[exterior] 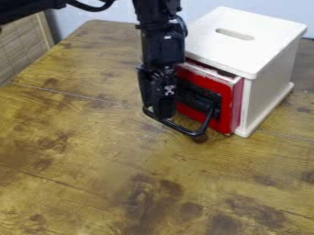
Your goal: Close the drawer
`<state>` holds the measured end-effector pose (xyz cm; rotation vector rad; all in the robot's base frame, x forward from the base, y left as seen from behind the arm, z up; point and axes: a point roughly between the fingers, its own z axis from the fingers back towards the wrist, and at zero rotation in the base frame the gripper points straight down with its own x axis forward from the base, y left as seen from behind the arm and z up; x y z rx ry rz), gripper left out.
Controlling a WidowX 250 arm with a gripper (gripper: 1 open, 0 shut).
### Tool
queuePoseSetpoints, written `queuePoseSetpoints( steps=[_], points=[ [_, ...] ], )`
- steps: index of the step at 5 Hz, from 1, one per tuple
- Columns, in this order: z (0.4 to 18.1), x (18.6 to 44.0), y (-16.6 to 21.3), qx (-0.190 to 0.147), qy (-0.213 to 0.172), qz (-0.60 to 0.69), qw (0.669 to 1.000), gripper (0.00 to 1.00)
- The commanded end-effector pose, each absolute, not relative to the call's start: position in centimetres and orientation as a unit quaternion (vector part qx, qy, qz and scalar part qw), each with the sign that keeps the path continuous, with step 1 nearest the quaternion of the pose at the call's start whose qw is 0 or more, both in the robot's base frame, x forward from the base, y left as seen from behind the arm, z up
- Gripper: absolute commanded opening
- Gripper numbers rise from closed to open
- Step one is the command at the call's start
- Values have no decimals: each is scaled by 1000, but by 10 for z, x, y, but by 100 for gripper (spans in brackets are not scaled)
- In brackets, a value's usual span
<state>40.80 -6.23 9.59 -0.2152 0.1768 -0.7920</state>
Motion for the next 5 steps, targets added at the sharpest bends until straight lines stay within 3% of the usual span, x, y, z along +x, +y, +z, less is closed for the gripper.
queuePoseSetpoints(
  steps=[1, 4, 5],
  points=[
    [127, 416, -49, -113, 45, -348, 929, 100],
    [113, 396, -33, -105, 62, -366, 923, 100],
    [112, 403, -33, -107, 67, -361, 924, 100]
  ],
)
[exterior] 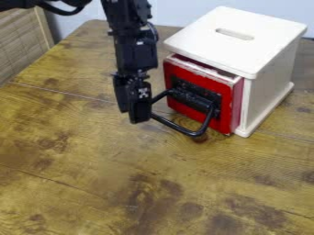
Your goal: Close the drawer
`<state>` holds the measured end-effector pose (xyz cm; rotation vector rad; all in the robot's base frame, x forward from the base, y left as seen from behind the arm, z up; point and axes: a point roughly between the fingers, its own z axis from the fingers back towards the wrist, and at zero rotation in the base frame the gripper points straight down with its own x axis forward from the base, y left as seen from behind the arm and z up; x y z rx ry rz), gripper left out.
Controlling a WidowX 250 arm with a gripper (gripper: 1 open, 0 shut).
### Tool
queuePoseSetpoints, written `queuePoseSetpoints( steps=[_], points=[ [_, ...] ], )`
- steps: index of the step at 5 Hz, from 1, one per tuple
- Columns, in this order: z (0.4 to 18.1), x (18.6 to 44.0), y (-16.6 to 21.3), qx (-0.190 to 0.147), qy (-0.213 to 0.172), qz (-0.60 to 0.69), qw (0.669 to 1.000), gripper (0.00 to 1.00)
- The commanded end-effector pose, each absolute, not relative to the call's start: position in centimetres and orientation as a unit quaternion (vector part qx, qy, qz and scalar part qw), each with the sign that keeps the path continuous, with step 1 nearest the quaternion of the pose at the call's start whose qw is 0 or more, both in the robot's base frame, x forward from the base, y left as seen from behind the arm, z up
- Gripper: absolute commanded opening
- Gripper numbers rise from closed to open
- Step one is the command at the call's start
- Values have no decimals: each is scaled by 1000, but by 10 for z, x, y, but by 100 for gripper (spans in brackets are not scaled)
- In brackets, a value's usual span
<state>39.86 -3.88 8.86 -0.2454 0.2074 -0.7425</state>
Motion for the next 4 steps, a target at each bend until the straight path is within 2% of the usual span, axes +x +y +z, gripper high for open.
queuePoseSetpoints(
  steps=[1, 3, 4],
  points=[
    [116, 408, -34, -101, 70, -356, 926, 100],
    [133, 406, -31, -97, 75, -329, 936, 100],
    [129, 402, -22, -92, 81, -338, 933, 100]
  ],
)
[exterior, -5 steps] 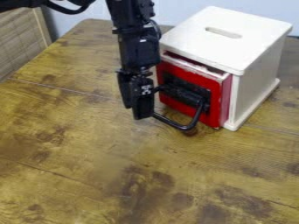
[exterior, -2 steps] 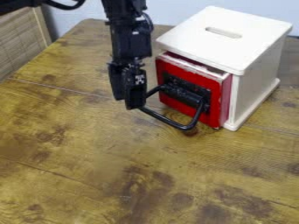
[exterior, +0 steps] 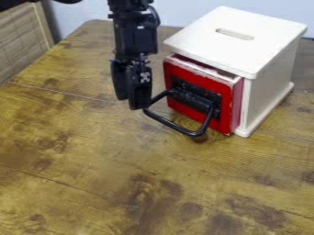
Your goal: Close the drawer
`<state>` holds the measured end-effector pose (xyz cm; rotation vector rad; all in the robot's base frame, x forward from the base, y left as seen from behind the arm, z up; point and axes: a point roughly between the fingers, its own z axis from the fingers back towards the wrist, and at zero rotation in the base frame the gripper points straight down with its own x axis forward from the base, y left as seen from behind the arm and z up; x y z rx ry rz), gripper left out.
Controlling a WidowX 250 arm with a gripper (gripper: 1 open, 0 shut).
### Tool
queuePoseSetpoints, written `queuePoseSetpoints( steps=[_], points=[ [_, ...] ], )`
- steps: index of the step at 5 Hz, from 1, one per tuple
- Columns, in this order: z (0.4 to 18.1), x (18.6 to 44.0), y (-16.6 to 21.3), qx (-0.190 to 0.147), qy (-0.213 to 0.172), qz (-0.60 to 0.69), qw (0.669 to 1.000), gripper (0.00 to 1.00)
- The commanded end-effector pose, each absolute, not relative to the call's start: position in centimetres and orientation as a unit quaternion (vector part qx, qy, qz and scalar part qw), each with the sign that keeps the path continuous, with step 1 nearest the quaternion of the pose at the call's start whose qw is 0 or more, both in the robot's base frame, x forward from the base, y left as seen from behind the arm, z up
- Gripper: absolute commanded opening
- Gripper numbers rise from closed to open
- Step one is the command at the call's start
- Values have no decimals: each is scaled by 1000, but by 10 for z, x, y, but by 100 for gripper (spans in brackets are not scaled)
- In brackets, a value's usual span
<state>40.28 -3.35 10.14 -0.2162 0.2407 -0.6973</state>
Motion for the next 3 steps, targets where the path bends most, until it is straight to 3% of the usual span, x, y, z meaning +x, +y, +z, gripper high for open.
queuePoseSetpoints(
  steps=[1, 3],
  points=[
    [125, 399, -14, -88, 87, -347, 930, 100],
    [127, 394, 0, -76, 91, -356, 927, 100]
  ],
)
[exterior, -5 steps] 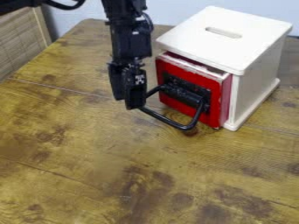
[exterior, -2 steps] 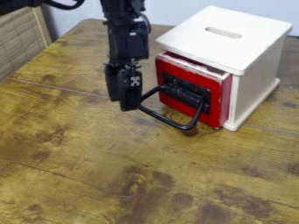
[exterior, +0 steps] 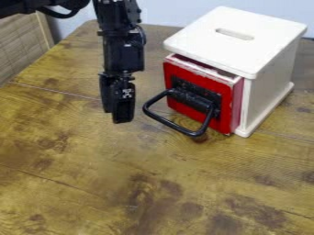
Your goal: Close the drawer
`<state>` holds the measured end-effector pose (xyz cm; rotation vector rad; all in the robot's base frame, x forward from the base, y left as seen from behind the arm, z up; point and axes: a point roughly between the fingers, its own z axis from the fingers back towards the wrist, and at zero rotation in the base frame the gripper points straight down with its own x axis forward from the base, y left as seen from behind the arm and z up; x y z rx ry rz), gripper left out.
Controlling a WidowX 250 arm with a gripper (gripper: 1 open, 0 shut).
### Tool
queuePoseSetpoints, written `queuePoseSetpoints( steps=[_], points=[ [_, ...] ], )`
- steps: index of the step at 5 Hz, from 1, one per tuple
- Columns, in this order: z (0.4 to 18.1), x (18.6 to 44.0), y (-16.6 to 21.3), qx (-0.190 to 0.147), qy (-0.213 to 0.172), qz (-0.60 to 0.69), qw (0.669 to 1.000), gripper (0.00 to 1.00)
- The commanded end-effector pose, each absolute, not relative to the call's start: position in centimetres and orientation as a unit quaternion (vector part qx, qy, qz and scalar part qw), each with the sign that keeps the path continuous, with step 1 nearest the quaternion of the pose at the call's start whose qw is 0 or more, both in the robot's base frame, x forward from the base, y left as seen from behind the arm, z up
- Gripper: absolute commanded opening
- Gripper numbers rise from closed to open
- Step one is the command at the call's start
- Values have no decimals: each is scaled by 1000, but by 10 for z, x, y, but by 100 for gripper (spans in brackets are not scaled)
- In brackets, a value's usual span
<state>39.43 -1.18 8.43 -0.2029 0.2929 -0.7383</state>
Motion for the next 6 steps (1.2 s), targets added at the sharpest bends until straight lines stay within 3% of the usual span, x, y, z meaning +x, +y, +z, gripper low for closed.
queuePoseSetpoints(
  steps=[1, 4, 6],
  points=[
    [129, 395, 5, -71, 92, -359, 926, 100],
    [149, 370, -2, -51, 100, -381, 918, 100],
    [136, 376, 9, -60, 111, -334, 934, 100]
  ],
)
